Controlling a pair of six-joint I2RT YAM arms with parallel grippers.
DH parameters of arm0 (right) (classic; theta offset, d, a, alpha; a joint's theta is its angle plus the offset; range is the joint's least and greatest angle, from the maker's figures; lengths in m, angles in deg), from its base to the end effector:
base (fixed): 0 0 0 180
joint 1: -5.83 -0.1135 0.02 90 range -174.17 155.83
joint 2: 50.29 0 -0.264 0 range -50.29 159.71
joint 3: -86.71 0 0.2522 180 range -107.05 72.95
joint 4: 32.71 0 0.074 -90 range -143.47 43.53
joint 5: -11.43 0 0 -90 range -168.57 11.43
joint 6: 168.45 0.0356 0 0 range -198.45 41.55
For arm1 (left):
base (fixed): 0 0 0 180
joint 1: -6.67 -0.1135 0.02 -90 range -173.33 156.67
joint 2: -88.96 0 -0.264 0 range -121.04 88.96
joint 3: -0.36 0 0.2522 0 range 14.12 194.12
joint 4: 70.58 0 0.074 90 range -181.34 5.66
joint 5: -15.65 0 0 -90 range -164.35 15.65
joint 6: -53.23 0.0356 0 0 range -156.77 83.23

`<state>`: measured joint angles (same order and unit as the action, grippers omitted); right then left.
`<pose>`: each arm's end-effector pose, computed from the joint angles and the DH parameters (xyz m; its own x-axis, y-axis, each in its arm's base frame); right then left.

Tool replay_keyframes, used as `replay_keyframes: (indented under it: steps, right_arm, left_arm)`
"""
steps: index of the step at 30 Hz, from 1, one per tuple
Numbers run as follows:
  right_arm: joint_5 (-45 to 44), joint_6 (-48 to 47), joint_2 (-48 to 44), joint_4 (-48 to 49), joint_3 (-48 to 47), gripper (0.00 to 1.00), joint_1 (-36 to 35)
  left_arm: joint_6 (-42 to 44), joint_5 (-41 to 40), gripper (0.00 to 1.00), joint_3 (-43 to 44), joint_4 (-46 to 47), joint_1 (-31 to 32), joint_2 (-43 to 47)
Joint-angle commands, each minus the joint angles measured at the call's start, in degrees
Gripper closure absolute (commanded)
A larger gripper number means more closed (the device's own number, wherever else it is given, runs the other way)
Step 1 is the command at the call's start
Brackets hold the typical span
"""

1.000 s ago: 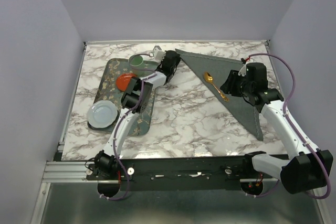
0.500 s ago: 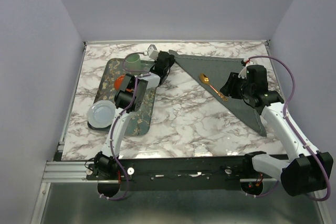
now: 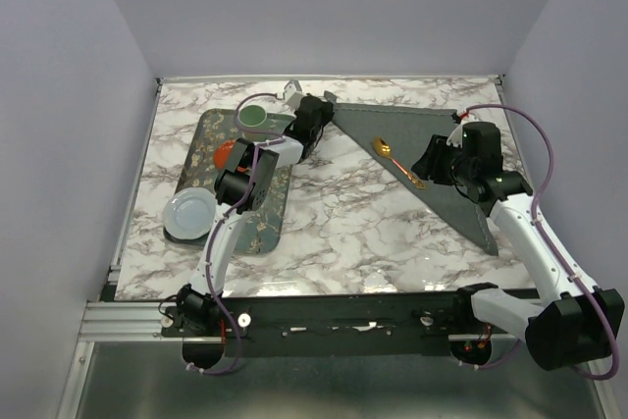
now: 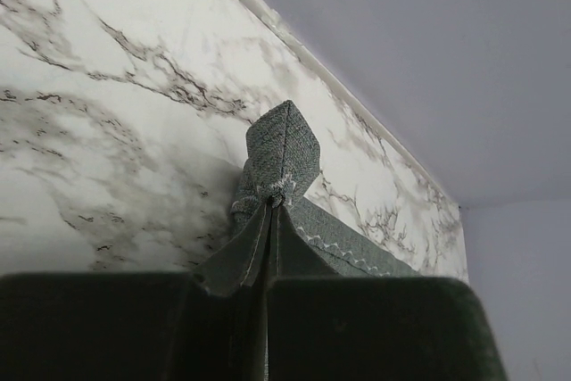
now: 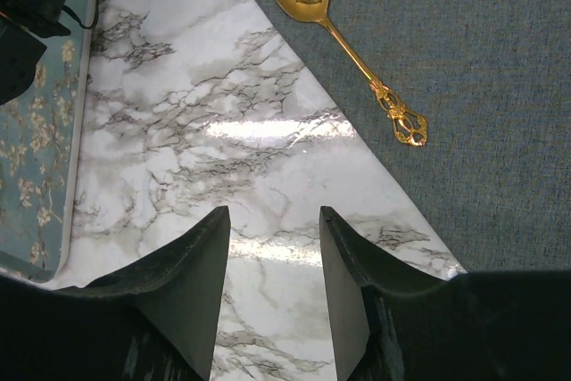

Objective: Fold the napkin, place the utensils inside, and roll it up
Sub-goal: Fold the napkin

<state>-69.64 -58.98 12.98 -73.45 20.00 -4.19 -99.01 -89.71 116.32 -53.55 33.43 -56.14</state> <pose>0.2352 0.0472 0.2983 -0.6604 0.2177 -0.7186 -0.0778 0.9321 0.3538 0.5067 -0.2449 0.1190 -0.2668 -0.8211 -0.5046 -0.0712 0.5389 -0.8393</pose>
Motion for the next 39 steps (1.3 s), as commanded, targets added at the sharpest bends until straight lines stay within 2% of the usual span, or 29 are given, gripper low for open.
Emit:
replay_keyframes:
  steps: [1, 12, 17, 23, 39]
  right_arm:
    - [0.91, -0.22, -0.95, 0.18, 0.39, 0.47, 0.27]
    - [-0.05, 1.36, -3.06, -1.14, -0.05, 0.46, 0.62]
    - [-1.63, 1.98, -5.51, -2.46, -0.58, 0.47, 2.28]
    - [1.88, 2.95, -7.63, -2.9, 0.91, 0.47, 4.48]
    - [2.67, 2.77, -12.11, -4.57, 3.99, 0.46, 5.98]
  left_arm:
    - [4.57, 0.41, 0.94, -0.5, 0.33, 0.92, 3.94]
    - [21.09, 0.32, 0.94, -5.77, -1.86, 4.17, 11.67]
    - [27.77, 2.43, 0.94, -8.06, -3.71, 8.04, 14.66]
    - [34.36, 4.89, 0.94, -9.91, -3.89, 12.16, 17.48]
    - [41.05, 7.36, 0.94, -13.42, -3.8, 18.94, 20.99]
